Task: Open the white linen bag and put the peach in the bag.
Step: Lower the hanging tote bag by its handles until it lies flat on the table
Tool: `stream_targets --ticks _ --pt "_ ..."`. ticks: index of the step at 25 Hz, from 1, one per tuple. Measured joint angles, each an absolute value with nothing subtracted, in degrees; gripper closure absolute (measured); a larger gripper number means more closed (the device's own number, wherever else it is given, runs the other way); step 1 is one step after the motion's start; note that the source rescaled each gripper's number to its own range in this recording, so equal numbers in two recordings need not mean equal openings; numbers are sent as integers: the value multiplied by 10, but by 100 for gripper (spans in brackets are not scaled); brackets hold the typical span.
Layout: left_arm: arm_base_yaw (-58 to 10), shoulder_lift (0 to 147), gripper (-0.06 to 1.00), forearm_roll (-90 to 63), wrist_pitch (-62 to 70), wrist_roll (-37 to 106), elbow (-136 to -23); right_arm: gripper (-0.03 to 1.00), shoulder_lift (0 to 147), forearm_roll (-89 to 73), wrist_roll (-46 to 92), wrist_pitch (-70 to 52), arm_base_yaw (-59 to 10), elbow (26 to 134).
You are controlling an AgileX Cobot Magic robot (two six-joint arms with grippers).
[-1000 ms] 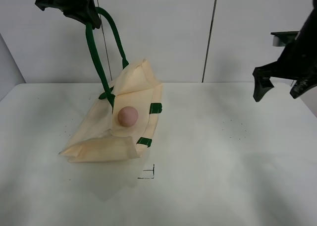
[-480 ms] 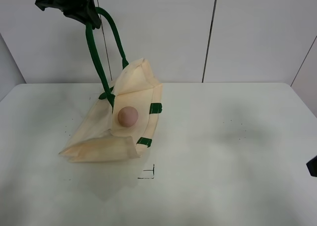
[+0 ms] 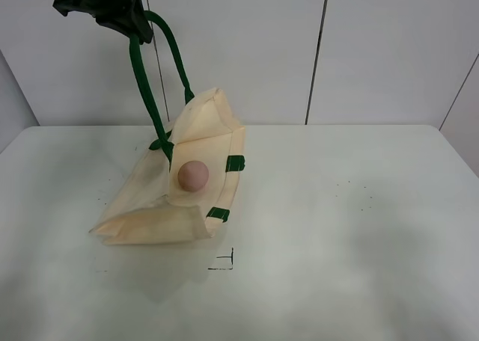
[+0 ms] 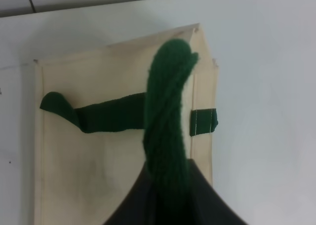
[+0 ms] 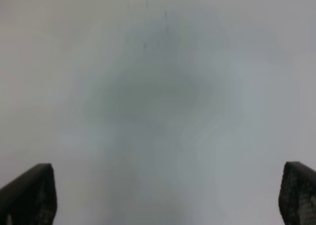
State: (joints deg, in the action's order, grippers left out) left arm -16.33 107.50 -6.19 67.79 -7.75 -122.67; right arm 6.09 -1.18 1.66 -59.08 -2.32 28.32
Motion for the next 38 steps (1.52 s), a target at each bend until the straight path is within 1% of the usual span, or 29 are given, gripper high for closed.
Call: stream_targets --ticks 4,12,17,25,27,28,31,32,34,38 --pt "-163 1075 94 -62 678 -78 -1227 -3 1 -7 14 -591 -23 283" --pt "-163 1090 94 -63 677 -78 -1221 -3 -2 -6 11 -591 -23 281" --pt "-163 1142 94 -65 677 -78 -1209 -3 -2 -5 10 -591 -24 281" --pt "-165 1265 94 -88 676 -69 -1199 -3 -2 -5 10 -591 -24 281" --pt "-165 1282 87 -98 676 -63 -1199 -3 -2 -5 10 -591 -24 281" --pt "-165 1288 67 -100 676 -60 -1199 -3 -2 -5 10 -591 -24 281" --pt "-165 1289 30 -94 676 -59 -1199 -3 -2 -5 10 -591 -24 281" --pt "-165 1289 20 -86 675 -59 -1199 -3 -2 -5 10 -591 -24 281" --pt "-165 1289 10 -55 675 -59 -1199 -3 -2 -5 10 -591 -24 281" --pt "-163 1289 5 20 675 -71 -1199 -3 -2 -5 10 -591 -24 281"
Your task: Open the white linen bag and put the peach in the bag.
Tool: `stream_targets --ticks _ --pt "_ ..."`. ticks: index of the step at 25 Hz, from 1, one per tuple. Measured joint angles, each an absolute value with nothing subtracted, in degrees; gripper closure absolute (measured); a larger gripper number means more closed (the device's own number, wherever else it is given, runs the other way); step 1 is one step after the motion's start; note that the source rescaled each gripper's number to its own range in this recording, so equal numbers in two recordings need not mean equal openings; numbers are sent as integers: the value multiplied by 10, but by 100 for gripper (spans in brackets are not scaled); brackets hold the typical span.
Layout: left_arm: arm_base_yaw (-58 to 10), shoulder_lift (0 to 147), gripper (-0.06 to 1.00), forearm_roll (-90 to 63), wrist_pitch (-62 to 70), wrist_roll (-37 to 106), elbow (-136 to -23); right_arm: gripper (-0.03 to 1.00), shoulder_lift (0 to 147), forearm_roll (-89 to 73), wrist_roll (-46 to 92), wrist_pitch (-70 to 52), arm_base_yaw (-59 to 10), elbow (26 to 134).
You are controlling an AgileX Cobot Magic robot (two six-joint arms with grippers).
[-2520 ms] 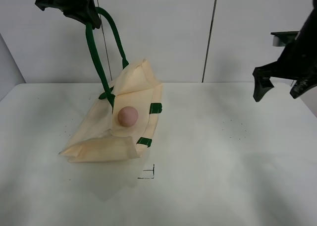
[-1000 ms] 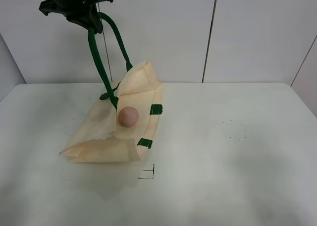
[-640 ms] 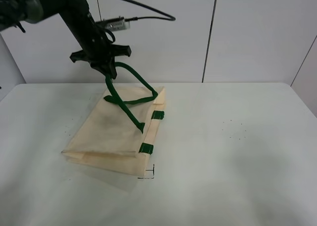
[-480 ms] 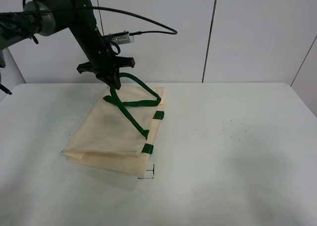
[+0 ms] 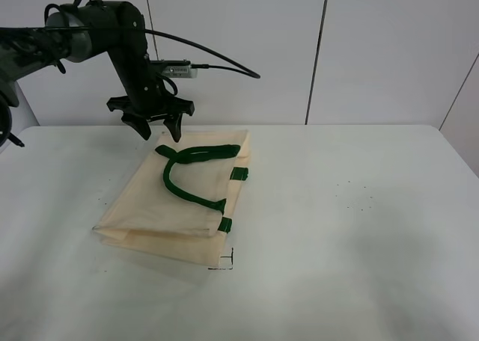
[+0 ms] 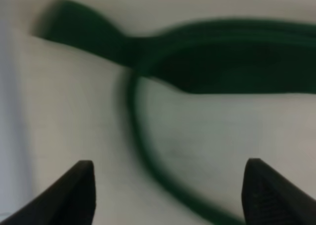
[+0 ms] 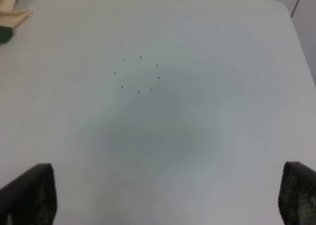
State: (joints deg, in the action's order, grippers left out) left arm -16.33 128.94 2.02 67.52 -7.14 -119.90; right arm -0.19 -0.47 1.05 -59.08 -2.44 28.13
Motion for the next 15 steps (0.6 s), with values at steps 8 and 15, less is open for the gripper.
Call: stream_targets --ticks 8,15 --pt "-79 1289 3 33 675 -75 -1199 -3 -2 -5 10 -591 -24 281" --pt "6 1288 3 17 675 -72 -1195 -3 -2 -5 10 -591 -24 281"
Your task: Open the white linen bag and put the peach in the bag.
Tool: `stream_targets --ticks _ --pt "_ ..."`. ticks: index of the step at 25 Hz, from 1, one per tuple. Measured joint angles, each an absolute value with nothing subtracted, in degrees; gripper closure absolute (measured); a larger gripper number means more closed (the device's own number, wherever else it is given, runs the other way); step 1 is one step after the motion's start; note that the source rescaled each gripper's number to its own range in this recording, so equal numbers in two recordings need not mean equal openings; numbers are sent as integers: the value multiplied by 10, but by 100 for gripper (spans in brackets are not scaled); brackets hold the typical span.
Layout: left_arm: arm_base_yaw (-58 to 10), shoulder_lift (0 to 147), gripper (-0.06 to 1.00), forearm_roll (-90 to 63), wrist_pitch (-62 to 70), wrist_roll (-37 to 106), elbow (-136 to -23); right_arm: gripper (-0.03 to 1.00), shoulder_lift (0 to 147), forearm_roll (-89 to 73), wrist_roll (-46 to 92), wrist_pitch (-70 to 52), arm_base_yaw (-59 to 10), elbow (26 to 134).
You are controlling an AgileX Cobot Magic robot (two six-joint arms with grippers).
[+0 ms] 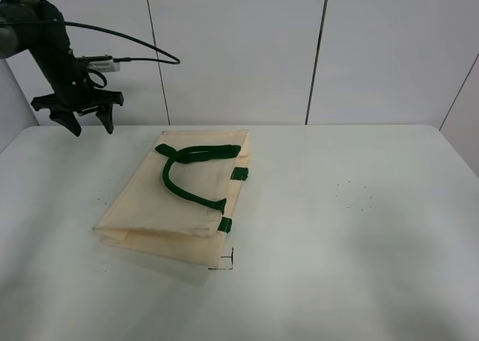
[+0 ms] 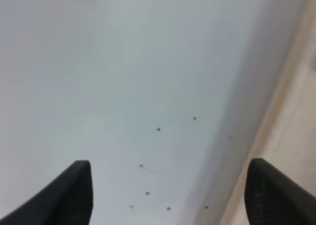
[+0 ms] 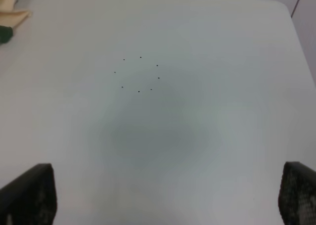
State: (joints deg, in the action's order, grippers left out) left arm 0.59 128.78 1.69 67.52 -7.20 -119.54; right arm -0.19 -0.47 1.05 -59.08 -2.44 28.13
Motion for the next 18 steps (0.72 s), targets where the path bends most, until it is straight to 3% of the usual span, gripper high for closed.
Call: stream_targets --ticks 9,18 --pt "10 1131 3 -3 675 -55 -998 -3 -2 -5 10 -591 -24 281" --pt "8 823 3 -3 676 -37 -736 -3 -2 -5 10 -591 -24 281"
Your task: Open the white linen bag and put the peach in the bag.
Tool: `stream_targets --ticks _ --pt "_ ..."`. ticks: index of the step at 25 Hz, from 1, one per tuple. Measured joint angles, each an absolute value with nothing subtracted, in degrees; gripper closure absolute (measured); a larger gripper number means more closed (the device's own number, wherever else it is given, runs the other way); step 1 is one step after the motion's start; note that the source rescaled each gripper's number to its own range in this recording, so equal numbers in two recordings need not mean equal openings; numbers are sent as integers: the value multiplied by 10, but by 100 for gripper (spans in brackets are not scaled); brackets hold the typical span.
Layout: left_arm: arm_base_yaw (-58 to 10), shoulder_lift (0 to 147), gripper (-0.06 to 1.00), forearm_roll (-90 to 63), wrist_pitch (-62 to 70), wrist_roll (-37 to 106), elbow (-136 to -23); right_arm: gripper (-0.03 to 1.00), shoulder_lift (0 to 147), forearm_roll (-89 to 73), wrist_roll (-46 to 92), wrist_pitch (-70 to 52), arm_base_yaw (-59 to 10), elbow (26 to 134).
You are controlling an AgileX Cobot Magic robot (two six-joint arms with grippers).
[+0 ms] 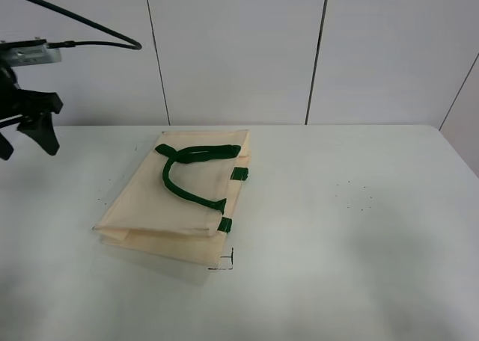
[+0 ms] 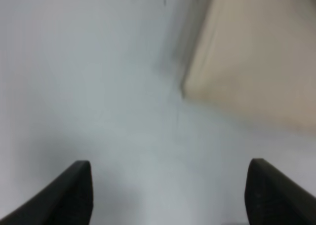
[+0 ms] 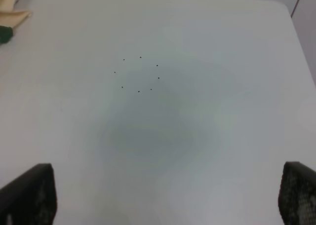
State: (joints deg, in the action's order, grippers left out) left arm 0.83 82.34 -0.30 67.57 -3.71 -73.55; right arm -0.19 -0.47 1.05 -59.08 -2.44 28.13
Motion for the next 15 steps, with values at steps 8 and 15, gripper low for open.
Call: stream_targets --ticks 8,15 --pt "8 534 3 3 669 8 -504 -3 -2 -5 10 -591 -24 281" --pt "8 277 3 -3 606 10 -318 -3 -2 -5 10 -591 -24 281"
